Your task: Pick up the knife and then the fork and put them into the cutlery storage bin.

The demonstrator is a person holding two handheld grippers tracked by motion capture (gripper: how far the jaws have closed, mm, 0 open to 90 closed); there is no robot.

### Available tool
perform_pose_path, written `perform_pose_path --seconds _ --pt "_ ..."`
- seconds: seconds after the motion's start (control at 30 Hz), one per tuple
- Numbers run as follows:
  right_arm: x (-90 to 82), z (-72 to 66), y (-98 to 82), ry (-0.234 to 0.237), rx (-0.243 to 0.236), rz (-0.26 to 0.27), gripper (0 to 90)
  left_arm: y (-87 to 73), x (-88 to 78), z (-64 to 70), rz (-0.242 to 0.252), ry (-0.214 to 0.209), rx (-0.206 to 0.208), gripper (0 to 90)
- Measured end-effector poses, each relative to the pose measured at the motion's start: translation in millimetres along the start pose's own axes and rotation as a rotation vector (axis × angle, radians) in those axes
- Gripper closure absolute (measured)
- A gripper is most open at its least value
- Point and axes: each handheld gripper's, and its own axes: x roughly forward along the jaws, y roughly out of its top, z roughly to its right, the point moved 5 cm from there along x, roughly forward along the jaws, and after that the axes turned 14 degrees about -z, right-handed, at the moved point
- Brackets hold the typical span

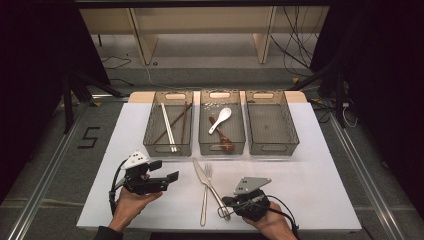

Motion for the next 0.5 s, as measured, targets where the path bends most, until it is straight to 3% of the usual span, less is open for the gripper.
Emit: perform_pose_path --seconds 0.5 --pt "24.3 -9.1 2.5 0.034 -0.049 -0.08 90.0 -2.6 1.5 3.3 0.014 0.005 0.008 19.6"
